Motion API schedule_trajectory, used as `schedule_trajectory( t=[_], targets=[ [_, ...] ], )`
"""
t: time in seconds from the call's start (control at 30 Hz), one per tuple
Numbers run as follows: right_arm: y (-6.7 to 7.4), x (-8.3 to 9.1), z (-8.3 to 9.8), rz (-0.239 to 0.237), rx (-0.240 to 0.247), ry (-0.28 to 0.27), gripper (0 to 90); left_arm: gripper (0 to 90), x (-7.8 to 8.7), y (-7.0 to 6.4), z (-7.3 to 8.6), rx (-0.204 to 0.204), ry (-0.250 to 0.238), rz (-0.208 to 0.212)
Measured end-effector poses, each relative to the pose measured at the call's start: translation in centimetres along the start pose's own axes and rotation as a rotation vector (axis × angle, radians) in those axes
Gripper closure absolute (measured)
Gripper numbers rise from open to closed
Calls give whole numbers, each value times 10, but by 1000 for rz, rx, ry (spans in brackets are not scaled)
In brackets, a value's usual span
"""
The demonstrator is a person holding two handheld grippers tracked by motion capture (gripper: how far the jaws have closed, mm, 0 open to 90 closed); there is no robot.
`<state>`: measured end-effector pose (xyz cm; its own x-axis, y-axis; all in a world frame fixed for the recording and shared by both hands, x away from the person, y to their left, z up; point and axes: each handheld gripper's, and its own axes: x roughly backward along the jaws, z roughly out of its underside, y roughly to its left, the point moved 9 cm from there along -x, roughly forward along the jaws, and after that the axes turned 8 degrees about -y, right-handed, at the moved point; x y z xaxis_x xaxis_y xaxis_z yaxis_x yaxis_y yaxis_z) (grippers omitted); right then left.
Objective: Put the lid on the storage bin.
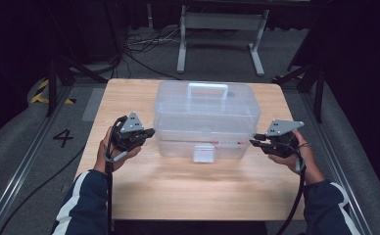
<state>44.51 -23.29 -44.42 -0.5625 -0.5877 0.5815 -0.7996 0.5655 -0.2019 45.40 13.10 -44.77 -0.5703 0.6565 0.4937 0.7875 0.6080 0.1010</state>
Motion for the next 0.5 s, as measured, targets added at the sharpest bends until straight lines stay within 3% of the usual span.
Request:
schedule_trajectory(
  t=[0.5],
  targets=[
    [3, -3, 10, -1, -6, 30, 734, 900, -5, -2, 11, -23, 43, -12]
  ],
)
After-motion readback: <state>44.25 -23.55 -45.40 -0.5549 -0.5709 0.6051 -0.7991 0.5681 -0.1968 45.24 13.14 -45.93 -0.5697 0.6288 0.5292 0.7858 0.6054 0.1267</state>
